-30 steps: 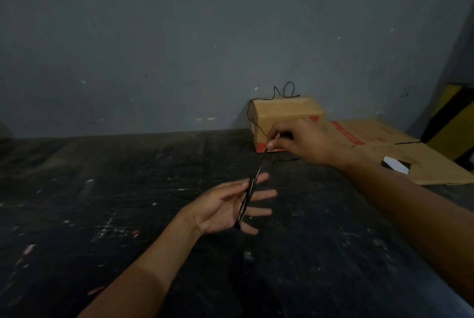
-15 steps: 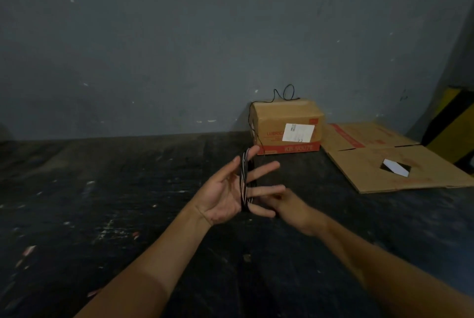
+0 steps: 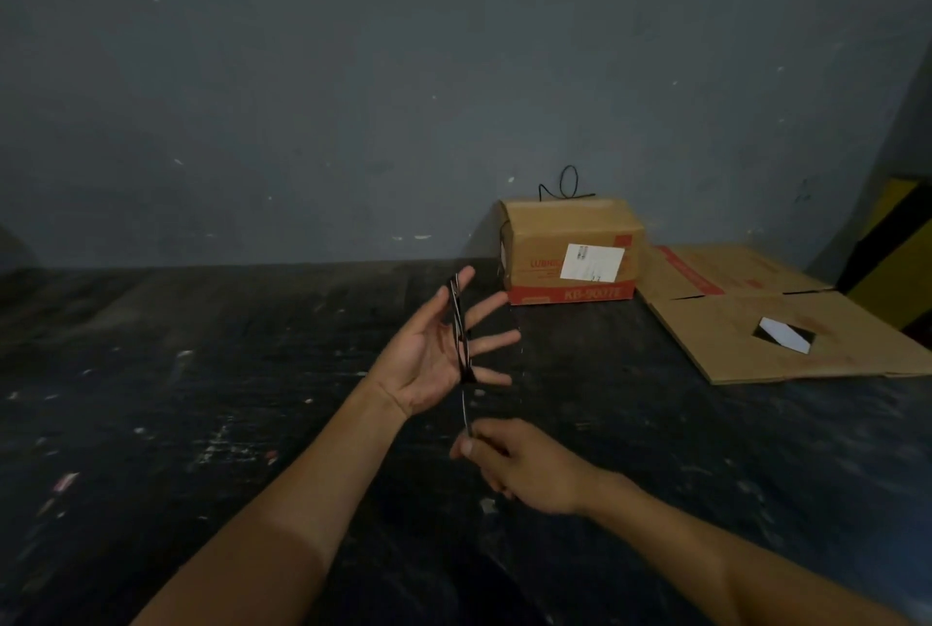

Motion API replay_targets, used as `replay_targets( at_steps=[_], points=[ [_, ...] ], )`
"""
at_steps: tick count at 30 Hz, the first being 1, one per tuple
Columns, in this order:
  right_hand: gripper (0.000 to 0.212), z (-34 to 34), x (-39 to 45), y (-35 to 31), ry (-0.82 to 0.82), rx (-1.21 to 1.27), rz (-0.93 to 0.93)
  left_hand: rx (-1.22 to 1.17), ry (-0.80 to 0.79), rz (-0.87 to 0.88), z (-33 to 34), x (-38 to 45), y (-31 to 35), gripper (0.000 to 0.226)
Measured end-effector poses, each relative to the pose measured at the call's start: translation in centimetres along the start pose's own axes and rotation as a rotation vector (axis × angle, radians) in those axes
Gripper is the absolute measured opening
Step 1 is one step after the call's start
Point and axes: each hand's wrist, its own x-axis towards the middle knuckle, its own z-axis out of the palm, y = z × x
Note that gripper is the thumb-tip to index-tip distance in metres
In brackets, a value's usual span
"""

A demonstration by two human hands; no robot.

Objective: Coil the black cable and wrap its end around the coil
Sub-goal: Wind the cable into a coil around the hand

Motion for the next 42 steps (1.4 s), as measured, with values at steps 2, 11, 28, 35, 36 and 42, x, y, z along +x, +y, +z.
replay_targets(
  at_steps=[2, 11, 28, 35, 36, 42],
  points=[
    [0.028, -1.0, -0.3, -1.4, 0.032, -0.134, -0.075, 0.052, 0.033, -0.008, -0.8, -0.2, 0.1, 0.046],
    [0.012, -7.4, -0.5, -6.4, -0.066, -0.357, -0.154, 0.132, 0.078, -0.147, -1.9, -1.3, -0.8, 0.046],
    [0.007, -14.8, 3.2, -4.8, 0.193, -0.48, -0.182, 0.31, -0.158, -0.342, 1.0, -2.5, -1.4, 0.042],
    [0.019, -12.2, 2.4, -0.6, 0.178, -0.198, -0.102, 0.24, -0.277, -0.312, 2.0, -2.3, -0.7, 0.046],
    [0.02, -11.4, 2.1, 0.1, 0.165, -0.133, -0.064, 0.232, -0.284, -0.297, 2.1, -2.1, -0.5, 0.046],
    [0.029, -4.7, 1.0, 1.6, 0.216, 0.145, -0.001, 0.144, -0.318, -0.239, 2.1, -1.6, -0.2, 0.045]
  ],
)
